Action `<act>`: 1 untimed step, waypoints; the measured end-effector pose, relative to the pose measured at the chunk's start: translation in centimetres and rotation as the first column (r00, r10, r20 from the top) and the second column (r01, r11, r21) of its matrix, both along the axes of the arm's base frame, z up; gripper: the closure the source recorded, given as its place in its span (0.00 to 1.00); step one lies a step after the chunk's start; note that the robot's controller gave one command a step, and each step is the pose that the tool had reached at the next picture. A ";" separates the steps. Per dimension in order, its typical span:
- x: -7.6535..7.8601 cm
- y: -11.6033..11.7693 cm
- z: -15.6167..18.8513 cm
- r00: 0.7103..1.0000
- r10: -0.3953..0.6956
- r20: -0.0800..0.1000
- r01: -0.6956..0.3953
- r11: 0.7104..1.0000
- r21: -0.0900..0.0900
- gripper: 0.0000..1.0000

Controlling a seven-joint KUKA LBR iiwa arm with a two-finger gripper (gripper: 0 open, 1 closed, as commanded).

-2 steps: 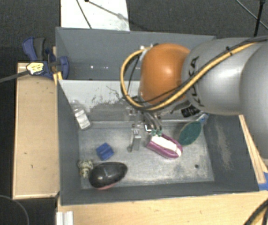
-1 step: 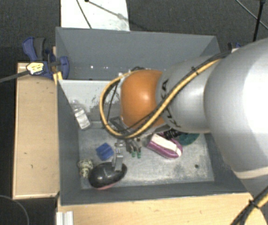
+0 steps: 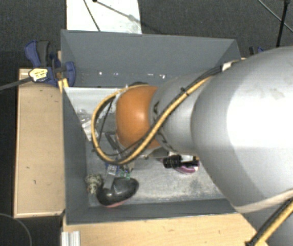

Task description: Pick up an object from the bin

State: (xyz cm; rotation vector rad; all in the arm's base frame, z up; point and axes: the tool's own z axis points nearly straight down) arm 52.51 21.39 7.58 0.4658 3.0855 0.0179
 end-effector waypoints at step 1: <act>-1.3 -4.5 0.3 0.999 0.052 0.006 -0.052 0.999 0.000 0.00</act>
Offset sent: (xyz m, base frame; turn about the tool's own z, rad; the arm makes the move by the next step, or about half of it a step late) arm -0.0217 -0.0458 -0.0058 -0.0590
